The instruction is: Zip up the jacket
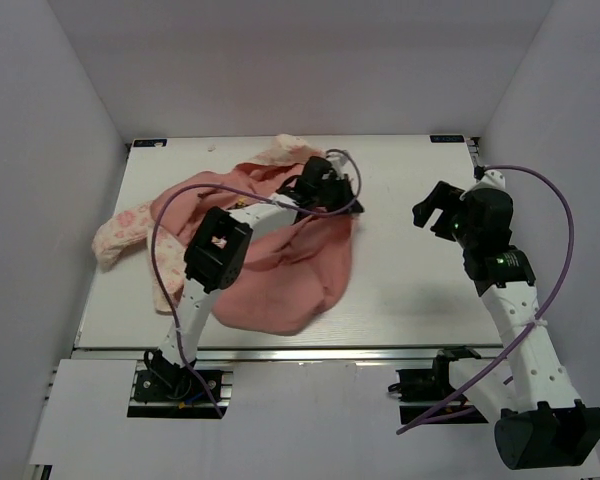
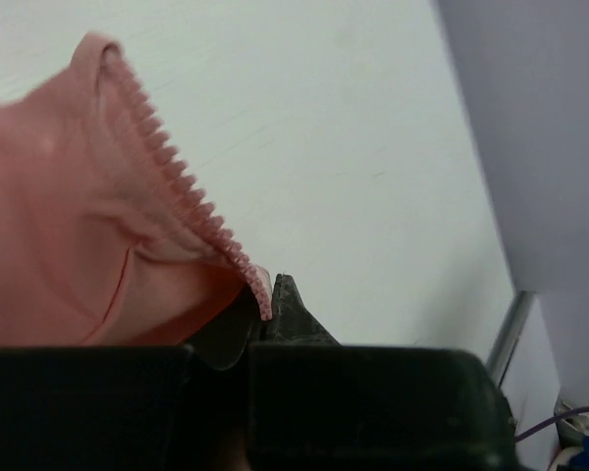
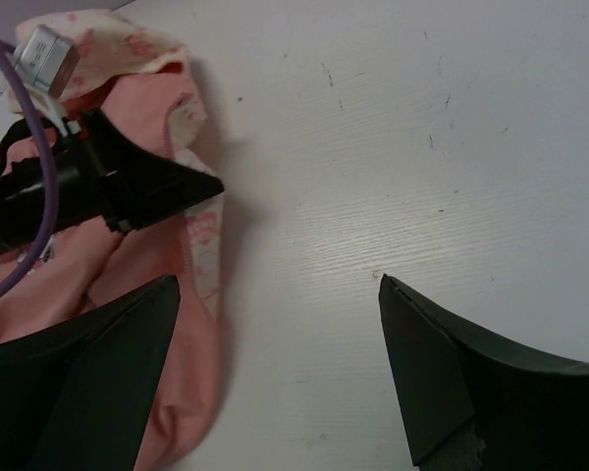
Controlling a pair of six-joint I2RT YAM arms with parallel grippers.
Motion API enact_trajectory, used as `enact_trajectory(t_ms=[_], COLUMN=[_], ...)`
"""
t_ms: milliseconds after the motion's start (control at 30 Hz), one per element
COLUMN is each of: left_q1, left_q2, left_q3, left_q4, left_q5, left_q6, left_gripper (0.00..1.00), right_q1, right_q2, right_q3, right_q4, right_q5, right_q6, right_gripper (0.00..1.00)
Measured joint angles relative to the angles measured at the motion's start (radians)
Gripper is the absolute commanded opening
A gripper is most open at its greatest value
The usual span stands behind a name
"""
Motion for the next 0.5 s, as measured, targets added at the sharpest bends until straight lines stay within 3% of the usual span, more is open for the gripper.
enact_trajectory(t_ms=[100, 167, 200, 233, 267, 367, 500], left_q1=[-0.085, -0.118, -0.125, -0.128, -0.127, -0.108, -0.067], left_q2=[0.095, 0.148, 0.158, 0.164, 0.166, 0.145, -0.007], left_q3=[0.195, 0.302, 0.324, 0.338, 0.345, 0.323, 0.127], left_q4=[-0.024, -0.008, -0.001, -0.003, -0.008, -0.062, -0.219], left_q5=[0.011, 0.029, 0.038, 0.051, 0.058, 0.061, 0.030], left_q6=[-0.018, -0.045, -0.050, -0.061, -0.061, -0.045, 0.030], left_gripper=[0.04, 0.34, 0.67, 0.87, 0.97, 0.98, 0.98], right_q1=[0.000, 0.000, 0.000, 0.000, 0.000, 0.000, 0.000], right_q2=[-0.022, -0.031, -0.034, -0.037, -0.038, -0.040, -0.034], right_q3=[-0.006, -0.006, -0.006, -0.007, -0.009, -0.027, -0.063], right_q4=[-0.021, -0.042, -0.050, -0.059, -0.067, -0.090, -0.121], right_q5=[-0.006, -0.014, -0.018, -0.022, -0.029, -0.056, -0.113], right_q6=[0.006, 0.013, 0.015, 0.019, 0.020, 0.022, 0.018], right_gripper=[0.89, 0.89, 0.89, 0.89, 0.89, 0.89, 0.89])
